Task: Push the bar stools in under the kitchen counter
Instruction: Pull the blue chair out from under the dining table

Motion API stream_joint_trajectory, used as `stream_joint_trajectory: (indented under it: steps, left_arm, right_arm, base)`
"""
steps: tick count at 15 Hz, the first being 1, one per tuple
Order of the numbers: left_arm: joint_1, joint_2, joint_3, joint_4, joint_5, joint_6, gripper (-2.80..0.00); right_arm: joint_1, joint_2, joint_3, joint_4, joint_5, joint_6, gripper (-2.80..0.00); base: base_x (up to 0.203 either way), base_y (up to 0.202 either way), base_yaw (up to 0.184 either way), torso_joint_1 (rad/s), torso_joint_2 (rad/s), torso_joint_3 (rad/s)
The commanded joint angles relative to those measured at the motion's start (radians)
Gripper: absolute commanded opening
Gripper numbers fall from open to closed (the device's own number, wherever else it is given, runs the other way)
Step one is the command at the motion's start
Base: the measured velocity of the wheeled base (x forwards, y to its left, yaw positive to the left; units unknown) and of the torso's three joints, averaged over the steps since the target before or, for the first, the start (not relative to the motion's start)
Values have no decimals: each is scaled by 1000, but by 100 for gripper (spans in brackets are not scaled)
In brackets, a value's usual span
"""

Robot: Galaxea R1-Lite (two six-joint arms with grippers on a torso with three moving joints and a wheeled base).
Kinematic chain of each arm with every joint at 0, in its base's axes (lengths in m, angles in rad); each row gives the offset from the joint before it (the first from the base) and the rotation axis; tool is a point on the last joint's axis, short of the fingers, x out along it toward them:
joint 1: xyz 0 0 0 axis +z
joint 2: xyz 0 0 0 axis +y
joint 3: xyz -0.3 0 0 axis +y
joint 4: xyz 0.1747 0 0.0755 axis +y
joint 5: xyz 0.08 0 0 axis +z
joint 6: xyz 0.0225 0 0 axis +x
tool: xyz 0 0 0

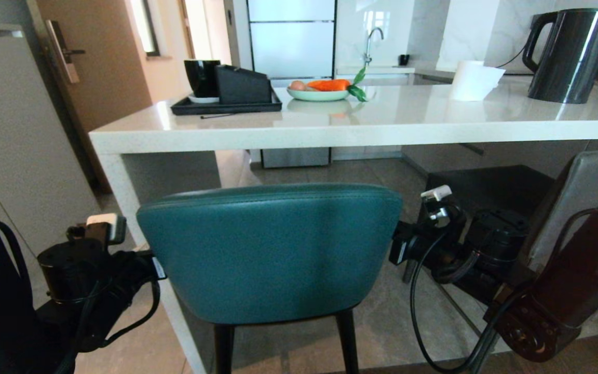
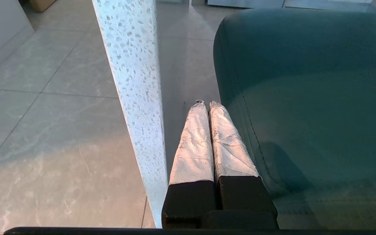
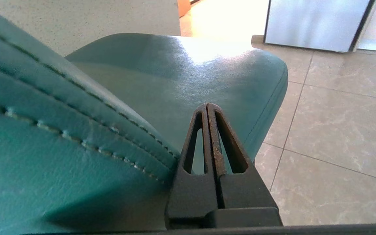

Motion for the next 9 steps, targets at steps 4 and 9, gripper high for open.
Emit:
stream_joint_trajectory:
  steps: [4,9]
  left_arm:
    - [-1,-3,1,-3,3,2,-280]
    - [-4,-4,-2,-3,3,6,-280]
  right_arm:
    - [6,4,5,-1,0,0,-280]
    - [3,7,4,-1,0,0,-280]
  base:
    - [-176,0,-2,2,4,-1]
    - [-196,0,0,1,2,3]
